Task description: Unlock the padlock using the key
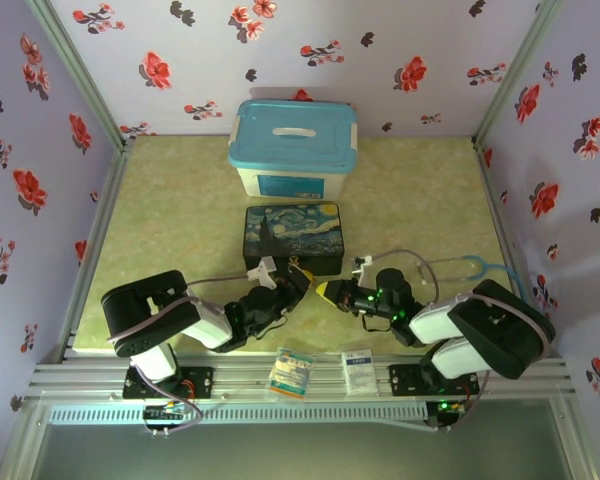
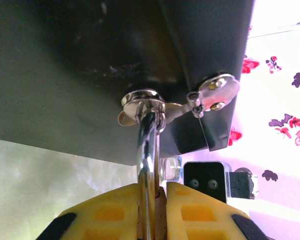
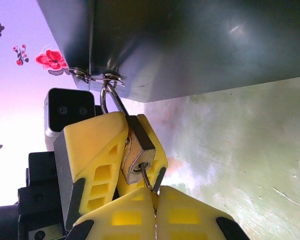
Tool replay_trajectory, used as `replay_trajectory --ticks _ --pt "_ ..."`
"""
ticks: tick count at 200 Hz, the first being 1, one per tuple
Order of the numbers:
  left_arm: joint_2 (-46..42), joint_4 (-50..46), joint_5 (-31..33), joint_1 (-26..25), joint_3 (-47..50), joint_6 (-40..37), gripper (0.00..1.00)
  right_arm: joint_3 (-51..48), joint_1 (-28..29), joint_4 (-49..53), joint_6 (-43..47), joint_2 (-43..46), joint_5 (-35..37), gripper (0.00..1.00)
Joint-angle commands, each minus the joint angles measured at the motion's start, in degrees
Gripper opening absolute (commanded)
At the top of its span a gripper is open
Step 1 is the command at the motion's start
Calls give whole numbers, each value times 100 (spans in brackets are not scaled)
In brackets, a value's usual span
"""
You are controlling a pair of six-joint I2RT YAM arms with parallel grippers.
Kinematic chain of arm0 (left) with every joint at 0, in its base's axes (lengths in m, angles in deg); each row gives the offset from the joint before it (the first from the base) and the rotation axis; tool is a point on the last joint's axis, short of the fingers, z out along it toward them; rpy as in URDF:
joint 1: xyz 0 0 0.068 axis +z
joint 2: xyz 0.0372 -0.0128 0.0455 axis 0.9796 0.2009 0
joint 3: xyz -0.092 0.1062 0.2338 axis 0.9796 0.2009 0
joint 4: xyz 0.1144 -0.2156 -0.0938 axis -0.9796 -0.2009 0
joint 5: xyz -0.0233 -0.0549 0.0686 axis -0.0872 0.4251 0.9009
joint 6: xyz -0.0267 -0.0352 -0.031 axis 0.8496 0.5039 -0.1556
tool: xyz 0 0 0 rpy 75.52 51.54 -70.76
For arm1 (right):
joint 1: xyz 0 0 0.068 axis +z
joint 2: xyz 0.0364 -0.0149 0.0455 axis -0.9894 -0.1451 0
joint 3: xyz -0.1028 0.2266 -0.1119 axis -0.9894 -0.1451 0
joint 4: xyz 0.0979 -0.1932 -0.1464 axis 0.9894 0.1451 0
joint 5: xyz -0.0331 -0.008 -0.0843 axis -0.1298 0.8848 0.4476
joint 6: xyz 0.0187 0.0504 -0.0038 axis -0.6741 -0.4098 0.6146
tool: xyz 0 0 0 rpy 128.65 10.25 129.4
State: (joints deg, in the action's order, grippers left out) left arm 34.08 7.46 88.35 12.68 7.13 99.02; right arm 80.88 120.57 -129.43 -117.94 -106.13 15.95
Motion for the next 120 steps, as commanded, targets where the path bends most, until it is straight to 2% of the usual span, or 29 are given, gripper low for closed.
replay_trajectory --ticks 1,42,66,89,120 --pt "-189 582 -452 -133 -218 74 0 256 -181 -186 10 -190 23 0" --pt "-241 611 -598 -126 -362 117 0 308 -193 -1103 30 -870 -144 0" --pt "-308 603 -612 -128 -403 100 0 255 -178 -1336 320 -1144 47 0" --pt "-200 602 -611 -132 -403 123 0 218 -157 -1722 194 -1297 195 0" --pt "14 602 -617 -150 -457 154 0 349 122 -1402 248 -982 490 0"
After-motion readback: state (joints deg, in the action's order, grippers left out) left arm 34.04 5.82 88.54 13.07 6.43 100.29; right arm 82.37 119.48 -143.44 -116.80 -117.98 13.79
